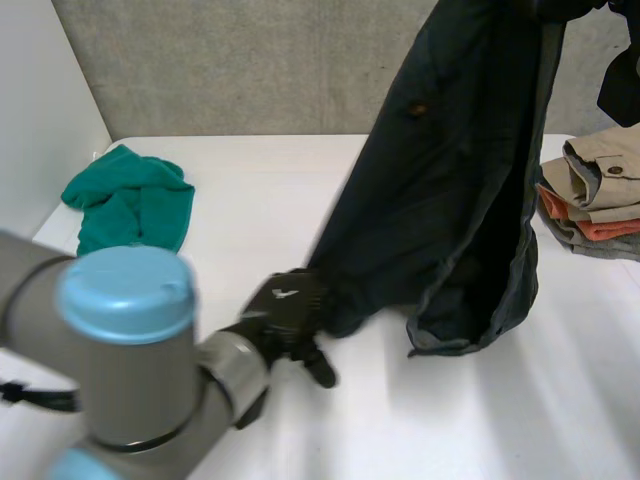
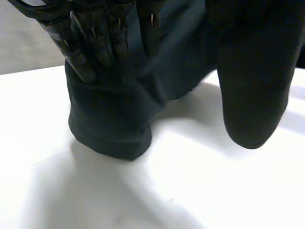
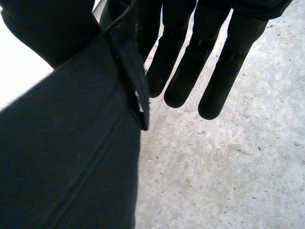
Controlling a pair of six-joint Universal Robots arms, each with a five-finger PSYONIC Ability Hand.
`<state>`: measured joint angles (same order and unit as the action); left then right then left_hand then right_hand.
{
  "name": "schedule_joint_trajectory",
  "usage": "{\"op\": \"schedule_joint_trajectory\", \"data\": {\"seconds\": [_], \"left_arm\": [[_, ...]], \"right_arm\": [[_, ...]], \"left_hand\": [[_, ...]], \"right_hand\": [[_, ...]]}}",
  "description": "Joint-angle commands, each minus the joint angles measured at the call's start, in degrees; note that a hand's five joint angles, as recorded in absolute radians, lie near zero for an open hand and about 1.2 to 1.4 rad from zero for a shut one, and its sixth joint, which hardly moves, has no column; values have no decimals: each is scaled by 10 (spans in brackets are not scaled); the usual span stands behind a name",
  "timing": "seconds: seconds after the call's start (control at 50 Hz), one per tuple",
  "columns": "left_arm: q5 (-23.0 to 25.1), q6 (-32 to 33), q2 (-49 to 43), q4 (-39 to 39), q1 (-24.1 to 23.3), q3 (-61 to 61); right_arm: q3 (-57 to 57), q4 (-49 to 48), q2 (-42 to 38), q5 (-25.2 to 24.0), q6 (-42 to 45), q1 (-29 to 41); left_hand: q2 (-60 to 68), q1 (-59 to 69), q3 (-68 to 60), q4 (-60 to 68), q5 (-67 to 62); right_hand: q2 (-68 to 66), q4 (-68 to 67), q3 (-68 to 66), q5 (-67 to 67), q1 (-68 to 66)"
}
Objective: Fold the laundry.
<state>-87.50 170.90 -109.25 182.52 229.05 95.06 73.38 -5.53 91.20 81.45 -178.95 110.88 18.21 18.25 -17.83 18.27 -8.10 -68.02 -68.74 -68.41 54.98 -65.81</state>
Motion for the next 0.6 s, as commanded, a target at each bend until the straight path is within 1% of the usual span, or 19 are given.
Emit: {"op": "schedule_joint_trajectory", "data": {"seconds": [0.02, 0.04, 0.1, 0.12, 0.18, 0.28, 0.36, 0.4, 0.42, 0.46, 0.54, 0.56, 0.6], "left_arm": [[-32, 3, 83, 55, 98, 108], [-33, 3, 77, 89, 120, 108], [-34, 7, 51, 135, 147, 98], [-34, 7, 32, 156, 151, 81], [-34, -1, -9, 169, 153, 39], [-37, -23, -40, 125, 159, 7], [-44, -43, -21, 88, 178, 21], [-40, -48, 3, 66, 191, 42], [-37, -49, 11, 58, 196, 51], [-26, -48, 28, 42, 204, 72], [24, -46, 70, 11, 227, 119], [45, -47, 88, 1, 240, 135], [62, -45, 106, -5, 253, 150]], "right_arm": [[-7, 4, -4, 0, 1, 21], [-9, 4, -4, 1, 1, 30], [-12, 7, -3, 3, 2, 48], [-15, 9, -3, 3, 4, 58], [-20, 15, -3, 5, 14, 70], [-30, 23, -9, 21, 43, 81], [-30, 22, -21, 27, 53, 84], [-28, 21, -32, 27, 55, 83], [-28, 21, -36, 27, 55, 82], [-27, 22, -45, 27, 55, 81], [-23, 23, -60, 30, 56, 81], [-19, 21, -62, 33, 57, 83], [-14, 19, -61, 34, 59, 83]], "left_hand": [[-56, -57, 53, -57, 55], [-82, -82, 78, -83, 81], [-82, -82, 78, -83, 81], [-82, -82, 78, -83, 81], [-82, -82, 78, -83, 81], [-75, -76, 71, -76, 74], [14, 14, -18, 13, -15], [86, 86, -90, 86, -87], [97, 96, -100, 96, -98], [107, 106, -111, 106, -108], [98, 98, -102, 98, -99], [82, 81, -85, 81, -83], [60, 59, -64, 59, -61]], "right_hand": [[-120, -113, -116, 150, -142], [-120, -113, -116, 150, -142], [-120, -113, -116, 150, -142], [-120, -113, -116, 150, -142], [-120, -113, -116, 150, -142], [-120, -113, -116, 150, -142], [-120, -113, -116, 150, -142], [-120, -113, -116, 150, -142], [-120, -113, -116, 150, -142], [-120, -113, -116, 150, -142], [-120, -113, -116, 150, -142], [-120, -113, -116, 150, -142], [-120, -113, -116, 150, -142]]}}
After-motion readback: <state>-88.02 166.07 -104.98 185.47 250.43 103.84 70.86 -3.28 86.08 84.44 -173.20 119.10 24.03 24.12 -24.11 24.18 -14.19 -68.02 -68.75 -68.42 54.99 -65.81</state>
